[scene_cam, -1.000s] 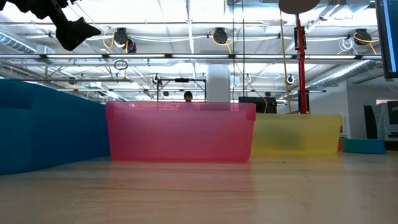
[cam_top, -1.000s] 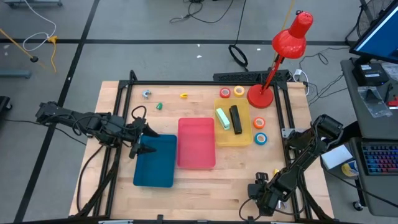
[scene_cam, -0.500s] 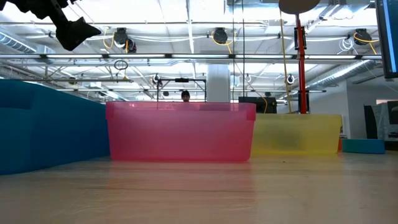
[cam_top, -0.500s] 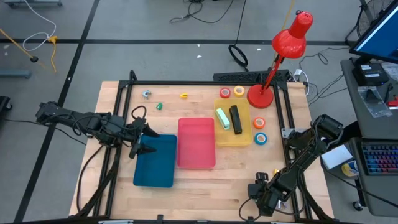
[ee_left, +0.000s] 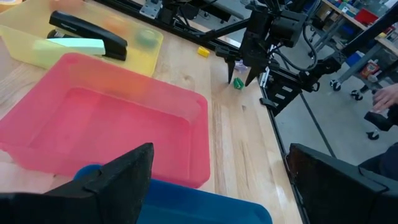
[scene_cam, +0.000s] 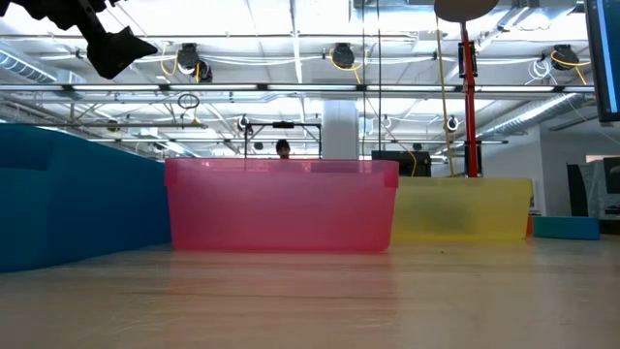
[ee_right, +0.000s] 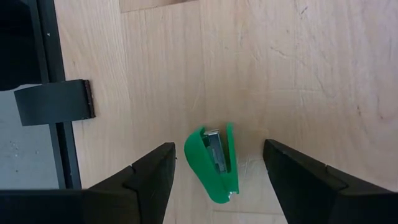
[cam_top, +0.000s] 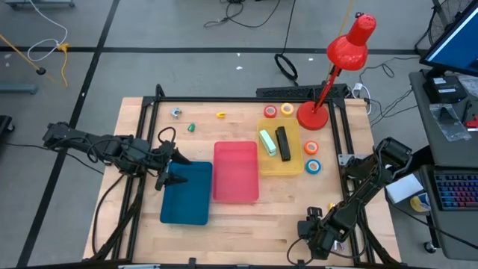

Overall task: Pick and place Stapler, Stapler remover, tape
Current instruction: Put the bottom green stapler into the yellow bin

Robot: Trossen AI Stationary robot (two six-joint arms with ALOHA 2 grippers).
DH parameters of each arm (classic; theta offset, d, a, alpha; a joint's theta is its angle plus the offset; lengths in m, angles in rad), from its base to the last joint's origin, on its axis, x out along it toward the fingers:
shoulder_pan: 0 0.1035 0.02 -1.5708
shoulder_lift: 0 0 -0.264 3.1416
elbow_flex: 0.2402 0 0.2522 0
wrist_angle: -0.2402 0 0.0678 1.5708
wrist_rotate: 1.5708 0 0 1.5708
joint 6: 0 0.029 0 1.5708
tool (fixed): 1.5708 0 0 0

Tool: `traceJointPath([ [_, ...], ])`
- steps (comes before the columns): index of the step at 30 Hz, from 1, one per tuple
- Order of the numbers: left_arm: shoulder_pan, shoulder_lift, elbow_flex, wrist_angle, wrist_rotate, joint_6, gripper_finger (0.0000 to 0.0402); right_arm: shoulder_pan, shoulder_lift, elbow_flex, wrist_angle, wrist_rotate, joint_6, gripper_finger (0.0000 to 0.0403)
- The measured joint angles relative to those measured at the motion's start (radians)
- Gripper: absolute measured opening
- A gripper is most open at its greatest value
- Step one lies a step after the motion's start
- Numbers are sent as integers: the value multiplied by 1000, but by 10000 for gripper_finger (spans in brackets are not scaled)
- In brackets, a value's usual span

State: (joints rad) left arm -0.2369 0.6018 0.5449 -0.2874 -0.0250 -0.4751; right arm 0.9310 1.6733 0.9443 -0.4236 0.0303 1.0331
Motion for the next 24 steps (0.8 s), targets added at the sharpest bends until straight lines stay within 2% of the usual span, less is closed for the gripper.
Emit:
traceJointPath([
  [24, 0, 0, 0, 0, 0, 22, 365, 0, 0, 2, -43, -4, 1, 231],
])
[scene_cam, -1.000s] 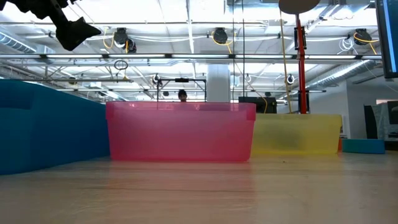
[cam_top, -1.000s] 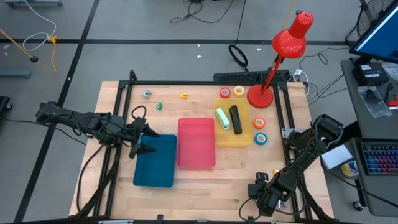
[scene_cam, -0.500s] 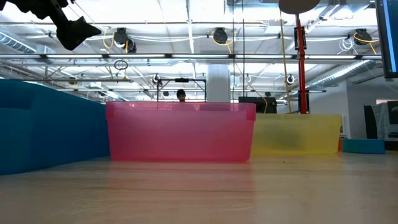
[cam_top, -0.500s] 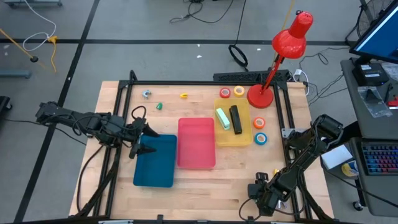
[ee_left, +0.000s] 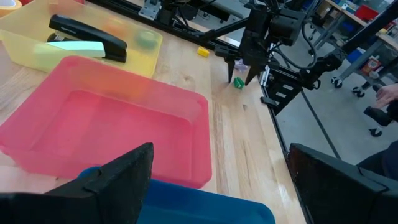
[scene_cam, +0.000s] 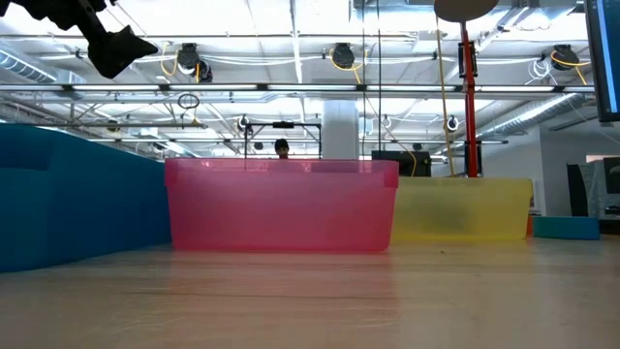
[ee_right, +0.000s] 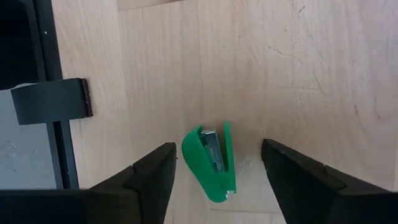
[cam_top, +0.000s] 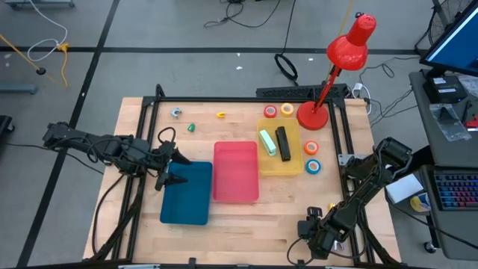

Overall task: Pick and place Stapler, Stapler remover, tape
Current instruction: Put the bottom green stapler into the yellow bin

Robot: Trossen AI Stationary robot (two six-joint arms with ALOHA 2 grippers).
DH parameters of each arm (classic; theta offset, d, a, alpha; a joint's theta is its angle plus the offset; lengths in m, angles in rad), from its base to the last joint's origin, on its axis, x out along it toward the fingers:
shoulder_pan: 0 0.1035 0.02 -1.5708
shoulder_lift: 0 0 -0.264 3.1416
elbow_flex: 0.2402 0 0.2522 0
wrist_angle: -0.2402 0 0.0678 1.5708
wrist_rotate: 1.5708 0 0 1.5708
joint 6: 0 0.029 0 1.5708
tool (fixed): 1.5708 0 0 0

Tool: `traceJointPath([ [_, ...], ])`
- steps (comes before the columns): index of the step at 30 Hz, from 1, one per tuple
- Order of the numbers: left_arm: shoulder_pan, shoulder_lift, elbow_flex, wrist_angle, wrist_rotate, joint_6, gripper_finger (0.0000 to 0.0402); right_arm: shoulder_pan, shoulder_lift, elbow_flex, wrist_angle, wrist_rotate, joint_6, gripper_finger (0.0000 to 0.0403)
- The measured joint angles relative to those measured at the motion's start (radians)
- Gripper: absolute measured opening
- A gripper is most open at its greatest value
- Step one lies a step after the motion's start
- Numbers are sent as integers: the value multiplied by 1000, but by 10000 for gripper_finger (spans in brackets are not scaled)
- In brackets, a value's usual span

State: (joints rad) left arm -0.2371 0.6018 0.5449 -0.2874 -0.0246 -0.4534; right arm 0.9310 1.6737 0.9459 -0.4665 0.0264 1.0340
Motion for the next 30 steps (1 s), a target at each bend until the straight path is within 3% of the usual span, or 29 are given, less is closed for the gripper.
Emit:
traceJointPath([
  [24, 0, 0, 0, 0, -2, 5, 365, -40, -1, 0, -70, -9, -31, 57],
  [30, 0, 0, 0, 0, -2, 6, 365, -82, -39, -6, -82, -14, -36, 55],
])
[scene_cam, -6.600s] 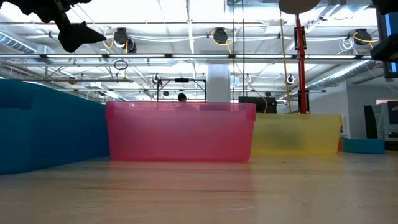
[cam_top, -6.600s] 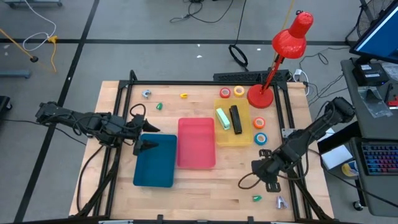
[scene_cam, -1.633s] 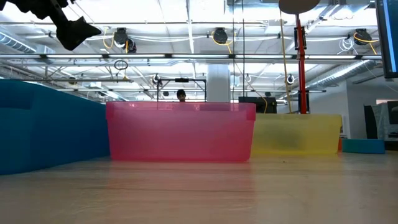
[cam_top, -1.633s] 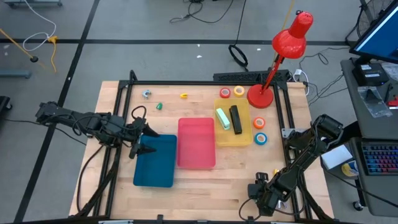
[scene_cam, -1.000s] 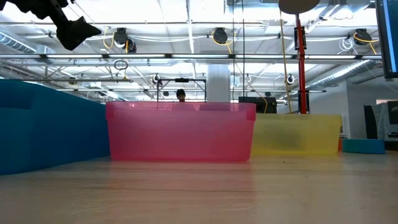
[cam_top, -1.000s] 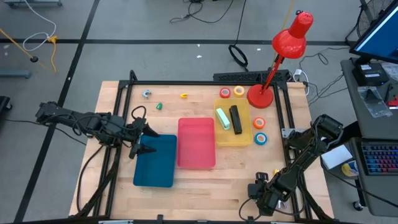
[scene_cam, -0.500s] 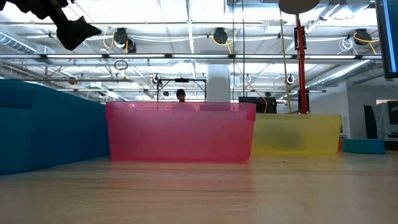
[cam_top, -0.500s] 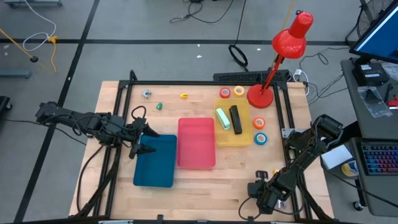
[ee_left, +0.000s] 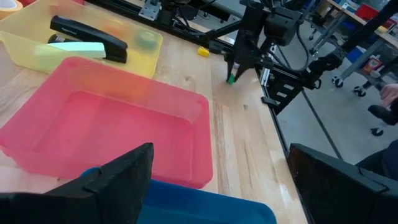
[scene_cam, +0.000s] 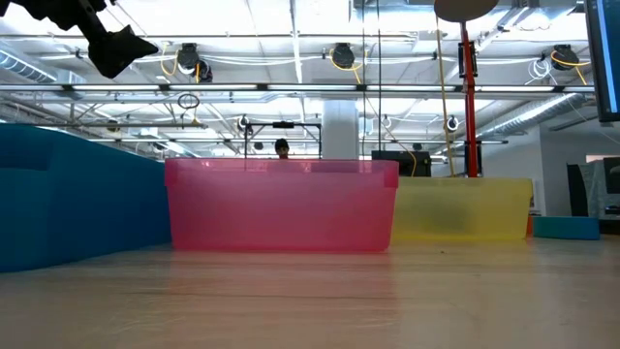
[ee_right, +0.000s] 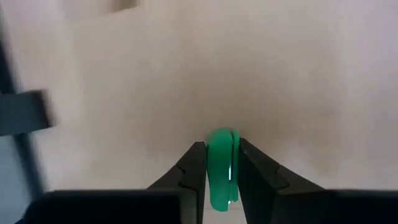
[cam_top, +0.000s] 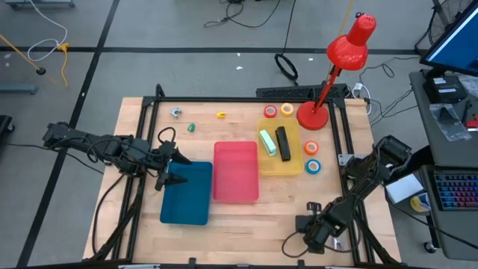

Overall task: Pick and place Stapler, Stapler remover, tape
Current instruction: Put the bottom green stapler into the yellow bin

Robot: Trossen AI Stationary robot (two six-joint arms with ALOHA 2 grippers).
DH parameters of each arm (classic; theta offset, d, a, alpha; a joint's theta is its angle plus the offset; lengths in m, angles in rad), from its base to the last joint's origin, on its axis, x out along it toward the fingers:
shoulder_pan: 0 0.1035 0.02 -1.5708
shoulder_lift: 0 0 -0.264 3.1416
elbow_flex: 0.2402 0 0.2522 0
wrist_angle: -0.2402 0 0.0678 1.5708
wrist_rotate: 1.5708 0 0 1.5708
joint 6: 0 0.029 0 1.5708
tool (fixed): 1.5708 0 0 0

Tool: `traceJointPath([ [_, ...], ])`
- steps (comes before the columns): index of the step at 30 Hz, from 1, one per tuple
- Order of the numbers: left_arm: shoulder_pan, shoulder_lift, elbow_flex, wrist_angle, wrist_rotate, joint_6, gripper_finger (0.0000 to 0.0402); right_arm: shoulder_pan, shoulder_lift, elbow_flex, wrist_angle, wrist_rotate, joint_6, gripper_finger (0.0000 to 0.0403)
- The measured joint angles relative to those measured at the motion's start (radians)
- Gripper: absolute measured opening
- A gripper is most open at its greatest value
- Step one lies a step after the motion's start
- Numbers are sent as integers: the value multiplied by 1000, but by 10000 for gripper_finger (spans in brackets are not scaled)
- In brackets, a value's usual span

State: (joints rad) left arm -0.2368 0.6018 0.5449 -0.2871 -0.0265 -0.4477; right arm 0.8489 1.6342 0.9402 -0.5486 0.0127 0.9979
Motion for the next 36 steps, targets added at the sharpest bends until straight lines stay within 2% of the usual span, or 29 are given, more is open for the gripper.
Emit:
traceJointPath([
  [5, 0, 0, 0, 0, 0, 6, 365, -77, -108, 1, 0, 66, -15, 56],
  [9, 0, 0, 0, 0, 0, 13, 365, -169, -216, 2, -7, 190, -84, 56],
  [14, 0, 0, 0, 0, 0, 24, 365, -331, -313, 3, -41, 330, -252, 56],
  [18, 0, 0, 0, 0, 0, 23, 365, -498, -333, 3, -57, 372, -406, 55],
  [26, 0, 0, 0, 1, 0, 21, 365, -789, -251, 3, -81, 212, -595, 65],
  [30, 0, 0, 0, 1, -1, 21, 365, -855, -207, 3, -68, 164, -655, 69],
  [36, 0, 0, 0, 1, -2, 21, 365, -893, -163, 3, -50, 67, -719, 71],
])
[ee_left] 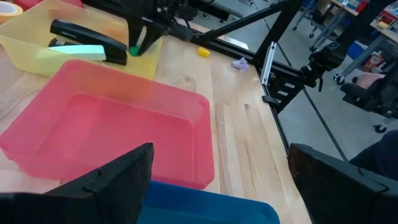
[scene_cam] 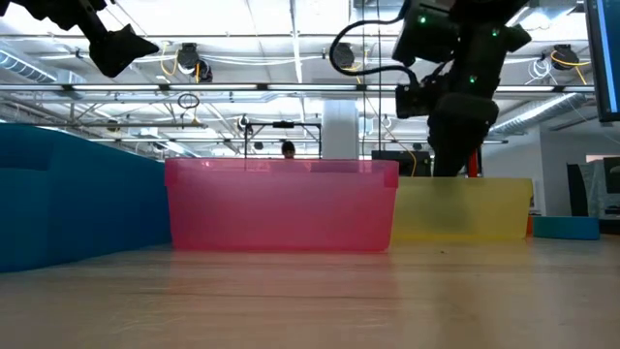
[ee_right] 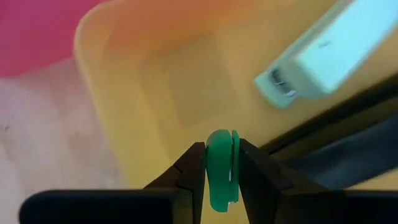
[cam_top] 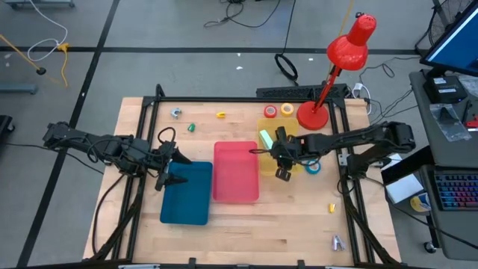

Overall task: Pick and place Stapler, Stapler remover, tape
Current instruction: Put the bottom green stapler into the yellow bin, then put the bottom yellow stapler into the yellow bin

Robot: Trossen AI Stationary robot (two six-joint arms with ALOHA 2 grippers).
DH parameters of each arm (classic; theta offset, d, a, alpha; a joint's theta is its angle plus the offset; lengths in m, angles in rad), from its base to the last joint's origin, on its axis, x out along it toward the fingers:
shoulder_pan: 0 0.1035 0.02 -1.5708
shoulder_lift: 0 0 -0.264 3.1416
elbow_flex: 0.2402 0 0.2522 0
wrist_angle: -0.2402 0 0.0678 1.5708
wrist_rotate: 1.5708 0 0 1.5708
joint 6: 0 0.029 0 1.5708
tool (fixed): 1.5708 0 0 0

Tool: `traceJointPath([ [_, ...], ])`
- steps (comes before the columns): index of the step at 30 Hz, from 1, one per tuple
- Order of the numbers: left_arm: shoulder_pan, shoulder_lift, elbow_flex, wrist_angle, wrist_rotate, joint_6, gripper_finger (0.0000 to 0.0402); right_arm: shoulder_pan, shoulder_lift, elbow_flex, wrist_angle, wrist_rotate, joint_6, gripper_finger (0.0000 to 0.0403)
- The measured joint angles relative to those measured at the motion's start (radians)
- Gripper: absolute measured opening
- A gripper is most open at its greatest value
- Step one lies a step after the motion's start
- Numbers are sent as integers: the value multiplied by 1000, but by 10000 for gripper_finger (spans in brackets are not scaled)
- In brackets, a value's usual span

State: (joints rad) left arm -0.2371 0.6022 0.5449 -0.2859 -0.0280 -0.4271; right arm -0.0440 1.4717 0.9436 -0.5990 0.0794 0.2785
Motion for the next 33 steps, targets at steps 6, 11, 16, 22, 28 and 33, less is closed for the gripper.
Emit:
traceJointPath([
  [6, 0, 0, 0, 0, -9, 0, 365, -2, 16, 0, 17, -4, -53, 78],
  [11, 0, 0, 0, 0, -9, 0, 365, -2, 8, 1, 53, -2, -84, 112],
  [16, 0, 0, 0, 0, -9, 0, 365, -2, 8, 2, 54, -1, -90, 151],
  [22, 0, 0, 0, 0, -9, 0, 365, -2, 8, 2, 48, -3, -86, 173],
  [28, 0, 0, 0, 0, -9, 11, 365, 0, -36, 2, -35, -56, -12, 172],
  [33, 0, 0, 0, 0, -8, 54, 365, 3, -142, 2, -142, -106, 71, 163],
])
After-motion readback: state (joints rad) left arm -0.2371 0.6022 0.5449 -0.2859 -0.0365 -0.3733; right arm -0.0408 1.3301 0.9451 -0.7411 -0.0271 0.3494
